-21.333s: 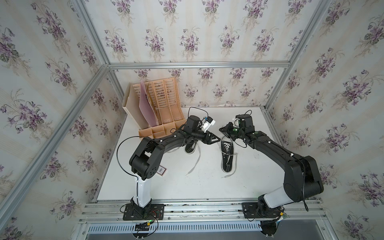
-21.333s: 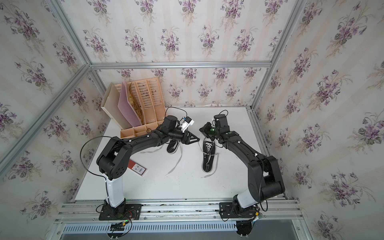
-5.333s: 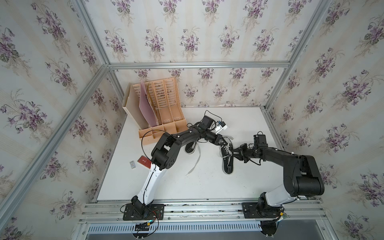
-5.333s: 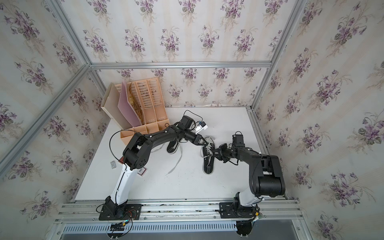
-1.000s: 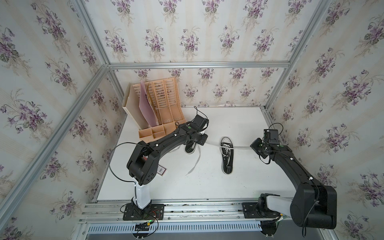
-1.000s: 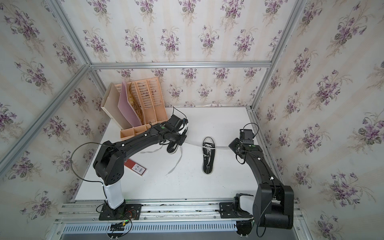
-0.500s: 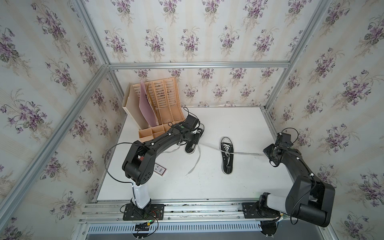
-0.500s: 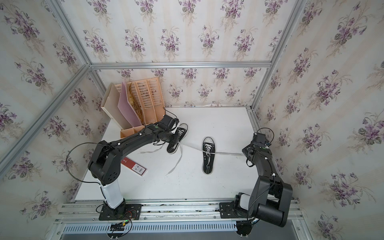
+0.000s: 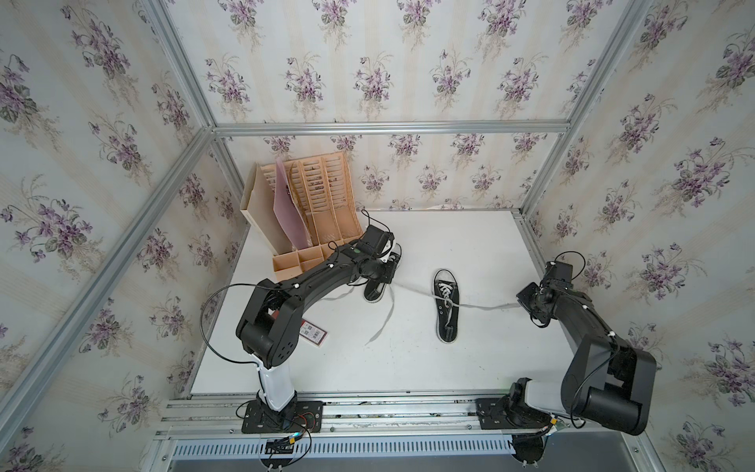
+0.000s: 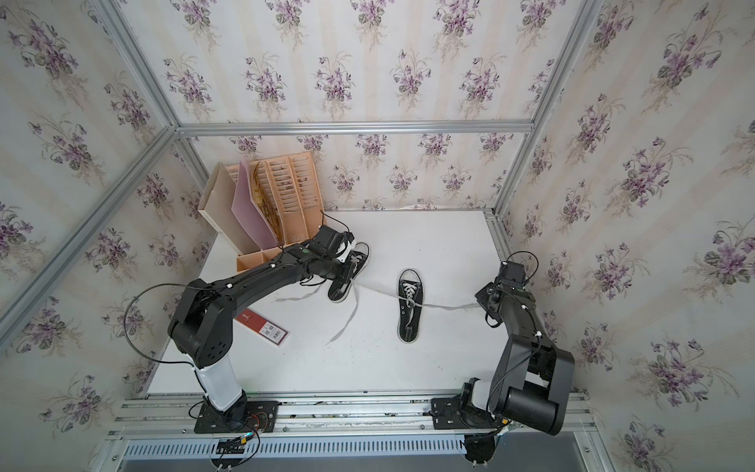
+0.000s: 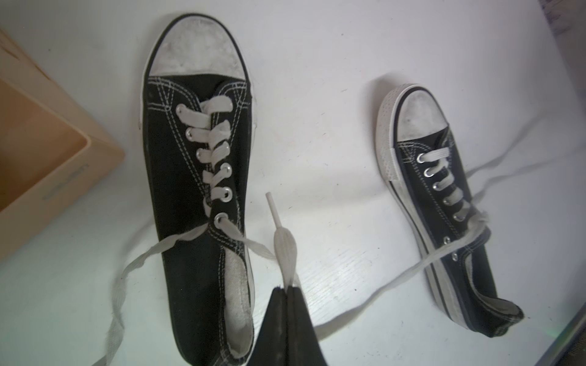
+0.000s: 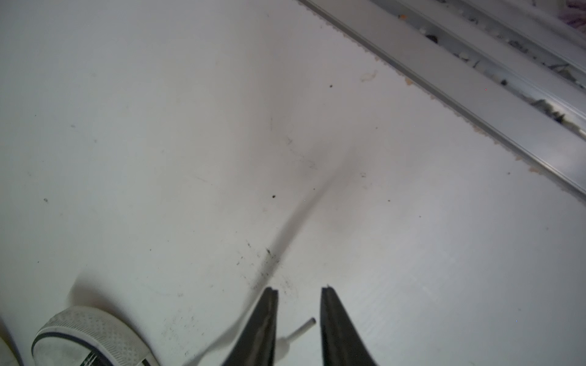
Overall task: Tie the shoes
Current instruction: Tie the shoelace on the shoe, then wrap the shoelace around the shoelace.
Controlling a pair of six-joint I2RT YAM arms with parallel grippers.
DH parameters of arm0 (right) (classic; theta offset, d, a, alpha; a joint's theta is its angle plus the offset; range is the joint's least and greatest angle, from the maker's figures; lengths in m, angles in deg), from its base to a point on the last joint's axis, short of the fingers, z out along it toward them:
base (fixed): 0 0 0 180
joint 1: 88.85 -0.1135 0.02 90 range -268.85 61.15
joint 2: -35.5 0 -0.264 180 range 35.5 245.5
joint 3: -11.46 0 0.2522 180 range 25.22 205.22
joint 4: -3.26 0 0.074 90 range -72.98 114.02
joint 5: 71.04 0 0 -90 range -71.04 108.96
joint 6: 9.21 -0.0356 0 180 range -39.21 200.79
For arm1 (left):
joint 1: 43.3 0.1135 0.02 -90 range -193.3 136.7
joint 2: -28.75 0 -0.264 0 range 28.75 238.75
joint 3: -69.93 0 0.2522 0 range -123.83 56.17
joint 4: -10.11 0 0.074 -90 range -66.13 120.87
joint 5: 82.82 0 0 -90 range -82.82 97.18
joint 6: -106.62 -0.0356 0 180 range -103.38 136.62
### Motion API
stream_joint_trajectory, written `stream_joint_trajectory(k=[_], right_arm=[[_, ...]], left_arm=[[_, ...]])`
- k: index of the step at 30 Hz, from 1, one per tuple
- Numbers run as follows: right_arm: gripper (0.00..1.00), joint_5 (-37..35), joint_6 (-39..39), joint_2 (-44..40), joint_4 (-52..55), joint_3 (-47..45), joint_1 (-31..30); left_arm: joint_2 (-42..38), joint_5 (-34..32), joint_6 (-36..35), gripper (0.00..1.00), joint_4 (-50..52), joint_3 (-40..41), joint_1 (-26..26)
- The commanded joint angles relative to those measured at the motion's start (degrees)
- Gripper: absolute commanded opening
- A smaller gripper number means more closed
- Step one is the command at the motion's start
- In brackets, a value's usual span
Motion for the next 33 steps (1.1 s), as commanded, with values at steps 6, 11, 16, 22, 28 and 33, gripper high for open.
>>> stream_joint_trajectory(k=[6, 11, 16, 22, 28, 33], right_arm=[[0.63, 11.8, 5.7, -8.6, -4.9, 1.7, -2.9], [0.64, 12.3, 10.0, -8.4, -7.1, 3.8, -21.1], [0.61, 11.7, 11.6, -2.3, -10.7, 3.6, -37.0], [0.58, 10.3, 14.7, 4.4, -11.3, 4.8, -42.5], [0.55, 10.6, 17.2, 5.6, -10.6, 5.2, -42.6], [0.52, 8.0, 16.6, 2.1, -9.2, 4.6, -42.6]], left_arm=[[-2.2, 9.8, 2.9, 0.04, -0.8, -5.6, 0.1], [-1.3, 14.0, 5.6, 0.05, 0.0, -9.0, 0.1], [-1.0, 15.4, 8.0, 0.04, -1.8, -9.1, 0.1], [-0.5, 15.9, 9.0, 0.03, -3.0, -9.0, 0.2], [-0.6, 14.4, 8.8, 0.03, -2.8, -8.7, 0.2], [0.4, 12.6, 9.0, 0.03, -1.7, -9.4, 0.2]])
